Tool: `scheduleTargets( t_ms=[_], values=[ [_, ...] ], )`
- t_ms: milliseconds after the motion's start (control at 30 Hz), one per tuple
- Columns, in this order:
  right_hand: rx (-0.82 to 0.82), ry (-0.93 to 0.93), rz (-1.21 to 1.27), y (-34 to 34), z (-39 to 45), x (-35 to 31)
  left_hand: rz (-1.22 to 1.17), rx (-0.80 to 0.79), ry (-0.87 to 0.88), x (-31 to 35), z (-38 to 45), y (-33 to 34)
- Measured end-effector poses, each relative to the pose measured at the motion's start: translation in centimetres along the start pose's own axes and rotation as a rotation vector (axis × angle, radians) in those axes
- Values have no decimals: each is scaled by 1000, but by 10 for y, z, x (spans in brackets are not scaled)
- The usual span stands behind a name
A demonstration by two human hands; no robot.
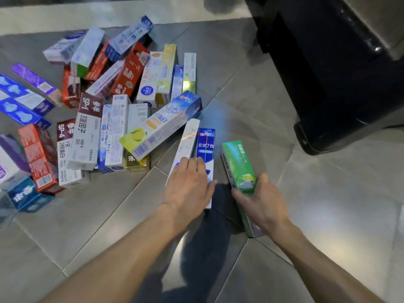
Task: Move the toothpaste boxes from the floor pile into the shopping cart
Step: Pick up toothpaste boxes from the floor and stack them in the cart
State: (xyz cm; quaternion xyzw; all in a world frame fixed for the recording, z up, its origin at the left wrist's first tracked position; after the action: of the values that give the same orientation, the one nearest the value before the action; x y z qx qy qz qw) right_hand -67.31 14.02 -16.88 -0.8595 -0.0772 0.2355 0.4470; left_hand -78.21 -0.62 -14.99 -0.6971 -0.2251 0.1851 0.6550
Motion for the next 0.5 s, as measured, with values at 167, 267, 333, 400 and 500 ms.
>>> scheduleTargets(
  t_ms=[167, 267, 333, 400, 500],
  values=[
    [-30, 57, 306, -13, -3, 12, -65, -150, -179, 11, 15, 14],
    [-53, 63, 358, -19, -2, 18, -261, -190, -345, 7, 21, 23],
    [-58, 102, 412, -23, -1, 23, -407, -146, -459, 1, 21, 24],
    [-67, 143, 450, -25, -1, 27, -517, -123, -526, 0, 17, 24],
    [-93, 166, 508, -33, -3, 21, -659, -99, -553, 4, 13, 19]
  ],
)
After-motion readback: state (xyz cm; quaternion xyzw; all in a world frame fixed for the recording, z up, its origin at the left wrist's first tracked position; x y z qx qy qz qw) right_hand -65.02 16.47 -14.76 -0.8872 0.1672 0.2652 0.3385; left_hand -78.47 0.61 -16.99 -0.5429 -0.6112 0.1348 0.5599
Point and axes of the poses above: each hand's wrist, its own z-axis towards the middle knuckle, its own y-axis out of the palm, x = y × z, the point moved 7 cm from there along z, towards the middle knuckle, and after that the axes turned 12 degrees about y, right-handed, at the moved point
